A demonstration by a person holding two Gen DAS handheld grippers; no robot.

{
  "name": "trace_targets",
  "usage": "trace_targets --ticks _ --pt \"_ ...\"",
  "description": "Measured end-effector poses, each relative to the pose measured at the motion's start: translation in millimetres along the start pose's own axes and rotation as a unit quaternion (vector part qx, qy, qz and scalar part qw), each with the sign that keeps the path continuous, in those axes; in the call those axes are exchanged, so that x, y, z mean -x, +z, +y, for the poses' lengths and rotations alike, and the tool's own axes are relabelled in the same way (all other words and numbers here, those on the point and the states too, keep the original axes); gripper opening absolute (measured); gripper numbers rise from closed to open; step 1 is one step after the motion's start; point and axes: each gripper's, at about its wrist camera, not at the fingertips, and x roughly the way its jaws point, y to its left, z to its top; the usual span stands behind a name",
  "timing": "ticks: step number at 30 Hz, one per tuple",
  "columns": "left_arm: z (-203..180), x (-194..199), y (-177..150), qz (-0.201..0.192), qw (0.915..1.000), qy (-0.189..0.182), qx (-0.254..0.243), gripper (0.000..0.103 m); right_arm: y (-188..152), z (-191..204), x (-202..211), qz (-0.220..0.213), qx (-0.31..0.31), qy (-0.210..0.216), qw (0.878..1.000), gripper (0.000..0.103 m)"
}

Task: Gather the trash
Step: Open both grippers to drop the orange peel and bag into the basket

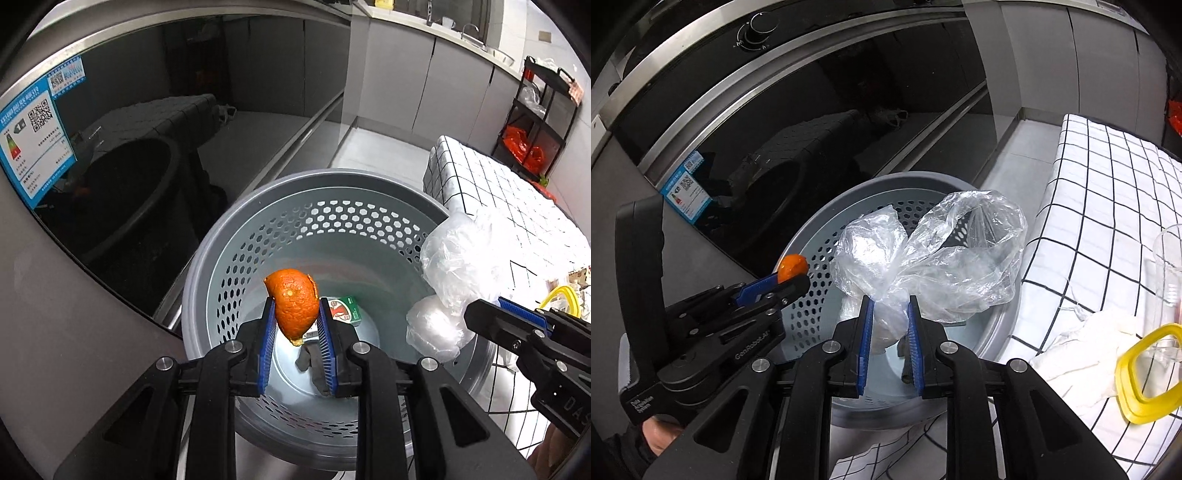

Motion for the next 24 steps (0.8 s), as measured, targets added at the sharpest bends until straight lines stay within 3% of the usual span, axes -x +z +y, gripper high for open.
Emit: trace_targets --ticks 9,11,13,15,24 --pt "-1.8 -0.1 0.1 0.004 1.0 -0.004 0.001 0.03 2.5 5.1 -5.3 -0.004 -0.002 -0.003 1.0 0.021" --pt "-1.1 0.4 0.7 0.004 1.0 -0.005 0.003 0.034 1.1 5.5 -1.9 -0.009 -0.002 -0.004 1.0 0.029" --pt "0.1 1.9 0.5 0.002 1.0 -0.005 0.007 0.051 1.3 5.1 0.1 -0.015 -0.002 -0.005 1.0 0.04" --pt "0.5 4.2 0.5 -0.004 0.9999 -0.005 0.009 0.056 1.5 5.2 2.3 -0.02 -0.002 -0.008 1.0 0.043" --pt "-2.2 8.0 -0.9 -0.006 0.9999 -0.005 0.007 0.056 -0.5 0.2 3.0 -0.02 -0.007 -0.011 1.0 0.043"
